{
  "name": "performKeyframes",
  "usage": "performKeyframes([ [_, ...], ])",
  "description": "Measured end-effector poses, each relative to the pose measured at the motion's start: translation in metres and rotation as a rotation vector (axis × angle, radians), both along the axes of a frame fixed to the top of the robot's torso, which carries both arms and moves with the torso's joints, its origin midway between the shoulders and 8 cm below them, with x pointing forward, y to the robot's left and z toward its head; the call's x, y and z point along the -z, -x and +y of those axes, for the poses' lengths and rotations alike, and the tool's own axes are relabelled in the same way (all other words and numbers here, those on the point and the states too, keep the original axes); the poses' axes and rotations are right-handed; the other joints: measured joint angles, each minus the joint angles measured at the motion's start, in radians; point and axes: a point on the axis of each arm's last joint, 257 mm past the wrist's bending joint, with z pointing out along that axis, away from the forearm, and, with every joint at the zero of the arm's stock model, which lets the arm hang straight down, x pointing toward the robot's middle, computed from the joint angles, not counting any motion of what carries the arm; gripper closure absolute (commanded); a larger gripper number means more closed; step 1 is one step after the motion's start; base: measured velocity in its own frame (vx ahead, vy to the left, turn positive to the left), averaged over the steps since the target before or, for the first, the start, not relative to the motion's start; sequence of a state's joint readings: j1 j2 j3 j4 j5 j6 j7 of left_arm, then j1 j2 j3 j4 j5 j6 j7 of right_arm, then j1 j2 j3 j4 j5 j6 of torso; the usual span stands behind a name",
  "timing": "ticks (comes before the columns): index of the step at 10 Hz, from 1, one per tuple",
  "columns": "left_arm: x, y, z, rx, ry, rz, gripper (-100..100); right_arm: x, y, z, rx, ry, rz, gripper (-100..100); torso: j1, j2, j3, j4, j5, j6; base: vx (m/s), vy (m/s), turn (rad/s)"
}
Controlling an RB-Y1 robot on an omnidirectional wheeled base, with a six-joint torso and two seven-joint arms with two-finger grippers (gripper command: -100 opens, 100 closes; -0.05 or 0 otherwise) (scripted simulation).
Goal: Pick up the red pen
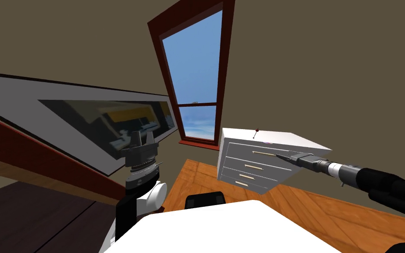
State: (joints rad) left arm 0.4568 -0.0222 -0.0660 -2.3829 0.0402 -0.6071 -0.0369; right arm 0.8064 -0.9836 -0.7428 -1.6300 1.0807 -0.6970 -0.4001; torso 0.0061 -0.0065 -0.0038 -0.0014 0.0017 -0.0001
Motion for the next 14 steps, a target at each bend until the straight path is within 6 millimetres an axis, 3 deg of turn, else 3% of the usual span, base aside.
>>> performKeyframes([
  [3,0.000,0.000,0.000,0.000,0.000,0.000,0,-0.015,0.006,-0.034,0.032,0.085,0.046,-100,0.000,0.000,0.000,0.000,0.000,0.000,0.121,0.103,0.015],
  [7,0.000,0.000,0.000,0.000,0.000,0.000,0,-0.050,0.011,-0.080,0.078,0.223,0.112,-100,0.003,-0.005,-0.003,-0.001,0.001,0.000,0.166,0.138,0.016],
  [13,0.000,0.000,0.000,0.000,0.000,0.000,0,-0.095,0.001,-0.112,0.102,0.374,0.167,-100,0.000,0.002,0.001,0.000,0.000,0.000,0.093,0.091,0.011],
  [14,0.000,0.000,0.000,0.000,0.000,0.000,0,-0.096,0.001,-0.112,0.101,0.376,0.169,0,-0.004,0.005,0.003,0.001,-0.001,0.000,0.007,0.008,0.001],
])
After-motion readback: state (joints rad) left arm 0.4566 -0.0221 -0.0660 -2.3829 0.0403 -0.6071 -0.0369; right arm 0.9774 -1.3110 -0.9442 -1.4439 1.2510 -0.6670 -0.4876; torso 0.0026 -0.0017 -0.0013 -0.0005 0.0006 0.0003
